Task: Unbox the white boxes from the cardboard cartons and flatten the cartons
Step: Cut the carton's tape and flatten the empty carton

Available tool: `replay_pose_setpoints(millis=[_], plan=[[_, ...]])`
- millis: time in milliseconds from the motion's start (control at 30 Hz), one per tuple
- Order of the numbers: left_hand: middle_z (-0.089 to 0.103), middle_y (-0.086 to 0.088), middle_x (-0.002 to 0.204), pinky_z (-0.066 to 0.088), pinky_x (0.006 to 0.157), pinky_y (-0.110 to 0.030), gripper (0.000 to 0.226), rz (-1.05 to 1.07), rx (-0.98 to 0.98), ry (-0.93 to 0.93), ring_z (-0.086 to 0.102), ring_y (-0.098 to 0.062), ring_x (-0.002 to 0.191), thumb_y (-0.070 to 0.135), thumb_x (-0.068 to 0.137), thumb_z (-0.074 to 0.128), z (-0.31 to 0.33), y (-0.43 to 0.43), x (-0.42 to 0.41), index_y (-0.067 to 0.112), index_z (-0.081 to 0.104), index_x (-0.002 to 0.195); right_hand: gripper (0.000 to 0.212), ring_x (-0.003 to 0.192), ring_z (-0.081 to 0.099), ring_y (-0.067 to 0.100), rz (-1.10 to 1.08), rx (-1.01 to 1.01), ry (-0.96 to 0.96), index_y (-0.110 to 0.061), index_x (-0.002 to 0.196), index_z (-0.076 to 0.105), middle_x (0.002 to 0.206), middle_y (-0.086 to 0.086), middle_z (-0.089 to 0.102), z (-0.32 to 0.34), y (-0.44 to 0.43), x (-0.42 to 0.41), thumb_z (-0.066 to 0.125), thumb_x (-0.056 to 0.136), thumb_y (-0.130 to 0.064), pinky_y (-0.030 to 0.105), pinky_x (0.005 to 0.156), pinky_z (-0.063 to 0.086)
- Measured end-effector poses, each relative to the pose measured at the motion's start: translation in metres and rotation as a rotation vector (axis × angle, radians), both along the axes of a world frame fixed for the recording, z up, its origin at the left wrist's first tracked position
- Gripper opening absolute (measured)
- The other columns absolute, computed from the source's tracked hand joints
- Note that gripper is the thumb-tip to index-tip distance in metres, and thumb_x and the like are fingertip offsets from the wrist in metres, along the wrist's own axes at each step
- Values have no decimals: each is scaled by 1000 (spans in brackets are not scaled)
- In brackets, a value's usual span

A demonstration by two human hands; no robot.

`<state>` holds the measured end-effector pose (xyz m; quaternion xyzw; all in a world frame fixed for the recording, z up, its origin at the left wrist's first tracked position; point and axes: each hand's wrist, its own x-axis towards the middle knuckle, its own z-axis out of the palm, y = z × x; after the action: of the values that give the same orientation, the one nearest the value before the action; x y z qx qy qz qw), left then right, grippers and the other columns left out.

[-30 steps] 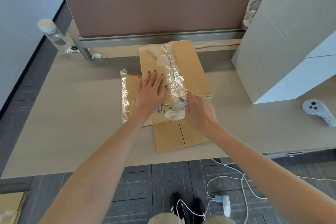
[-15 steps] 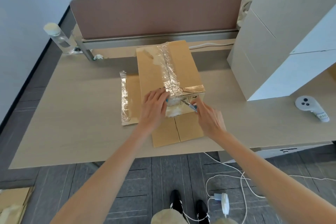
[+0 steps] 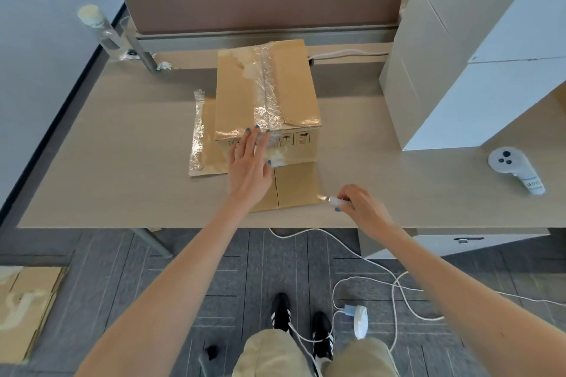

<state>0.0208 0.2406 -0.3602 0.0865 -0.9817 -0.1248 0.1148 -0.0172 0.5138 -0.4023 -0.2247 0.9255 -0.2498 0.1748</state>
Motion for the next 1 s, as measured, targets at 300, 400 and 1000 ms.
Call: replay_pose_setpoints(millis=[300, 400, 1000], plan=[[20, -3, 163, 20, 117, -59, 68, 76, 11, -20, 12, -24, 152, 14, 92, 54, -4, 12, -2, 22, 27, 153, 11, 93, 51, 23, 178, 198, 146, -12, 103, 53, 102, 2, 50, -35, 45, -1, 56, 93, -14, 35, 67, 42], [19, -2, 164, 20, 117, -57, 69, 91, 16, -17, 11, -23, 152, 13, 92, 55, -4, 14, -2, 22, 27, 154, 14, 96, 52, 25, 209, 239, 196, -12, 104, 54, 104, 3, 51, -39, 50, -2, 58, 91, -12, 34, 71, 43], [37, 0, 153, 10, 115, -65, 52, 111, -66, -4, 28, -23, 145, 14, 92, 57, 8, 14, -8, 22, 43, 142, 27, 101, 56, 24, 121, 86, 331, -9, 111, 60, 110, 4, 59, 8, 9, -22, 67, 86, -17, 32, 81, 37]])
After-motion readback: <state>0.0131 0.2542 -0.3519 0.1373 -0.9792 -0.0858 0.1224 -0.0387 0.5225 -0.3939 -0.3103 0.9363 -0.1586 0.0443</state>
